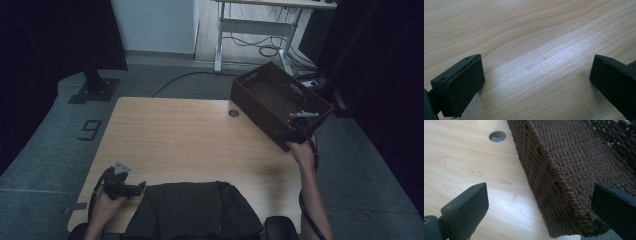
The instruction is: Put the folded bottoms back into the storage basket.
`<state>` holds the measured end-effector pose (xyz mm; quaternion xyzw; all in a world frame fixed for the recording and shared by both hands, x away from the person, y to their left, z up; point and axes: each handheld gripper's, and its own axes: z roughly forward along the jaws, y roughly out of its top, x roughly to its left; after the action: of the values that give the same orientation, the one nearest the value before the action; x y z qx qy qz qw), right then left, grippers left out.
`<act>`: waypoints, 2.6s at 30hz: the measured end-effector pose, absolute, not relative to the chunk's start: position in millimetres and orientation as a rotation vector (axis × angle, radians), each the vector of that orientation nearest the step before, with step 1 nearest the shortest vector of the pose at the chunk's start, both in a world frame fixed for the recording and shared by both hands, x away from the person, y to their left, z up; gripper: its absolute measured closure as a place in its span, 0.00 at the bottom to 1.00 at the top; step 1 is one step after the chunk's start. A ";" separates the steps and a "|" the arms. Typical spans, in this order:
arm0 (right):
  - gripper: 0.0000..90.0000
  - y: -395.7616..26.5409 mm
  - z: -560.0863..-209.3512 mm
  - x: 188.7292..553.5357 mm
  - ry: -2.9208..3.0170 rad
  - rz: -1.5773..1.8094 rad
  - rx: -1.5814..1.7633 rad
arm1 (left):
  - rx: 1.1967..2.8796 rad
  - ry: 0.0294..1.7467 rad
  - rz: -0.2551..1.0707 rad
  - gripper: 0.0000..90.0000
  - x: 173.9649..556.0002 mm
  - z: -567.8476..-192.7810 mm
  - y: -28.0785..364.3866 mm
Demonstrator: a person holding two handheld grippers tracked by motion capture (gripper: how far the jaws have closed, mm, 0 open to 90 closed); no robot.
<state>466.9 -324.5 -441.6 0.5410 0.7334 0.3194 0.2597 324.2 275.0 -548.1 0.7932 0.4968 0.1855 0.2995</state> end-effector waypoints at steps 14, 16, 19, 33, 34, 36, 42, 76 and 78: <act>0.06 -317.8 -445.0 464.5 2.052 0.962 1.518 | 2.105 1.319 0.492 0.00 324.2 -548.1 274.4; 0.06 -314.6 -444.5 463.8 2.077 1.001 1.513 | 2.105 1.319 0.492 0.00 324.2 -548.1 274.4; 0.14 -309.9 -443.3 462.8 2.095 1.026 1.507 | 2.105 1.320 0.492 0.00 324.2 -548.1 274.4; 0.69 -300.8 -437.7 459.0 2.089 1.003 1.534 | 2.105 1.319 0.493 0.00 324.1 -548.2 274.0; 0.72 -300.4 -437.8 459.0 2.087 1.005 1.538 | 2.105 1.318 0.493 0.00 324.1 -548.2 273.9; 0.76 -299.4 -438.3 459.6 2.090 1.012 1.541 | 2.107 1.317 0.493 0.00 324.1 -548.2 273.7; 0.80 -293.6 -440.2 461.7 2.094 0.994 1.549 | 2.107 1.317 0.493 0.00 323.9 -548.2 272.9; 0.87 -245.6 -445.9 429.4 2.187 1.002 1.451 | 2.109 1.314 0.491 0.00 323.8 -548.2 271.5; 0.87 -242.1 -446.1 428.4 2.195 1.008 1.443 | 2.109 1.314 0.491 0.00 323.8 -548.2 271.5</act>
<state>428.4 -242.1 -446.1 0.5060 0.7696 0.3535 0.1635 323.8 271.5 -548.2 0.7944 0.4949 0.1850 0.2997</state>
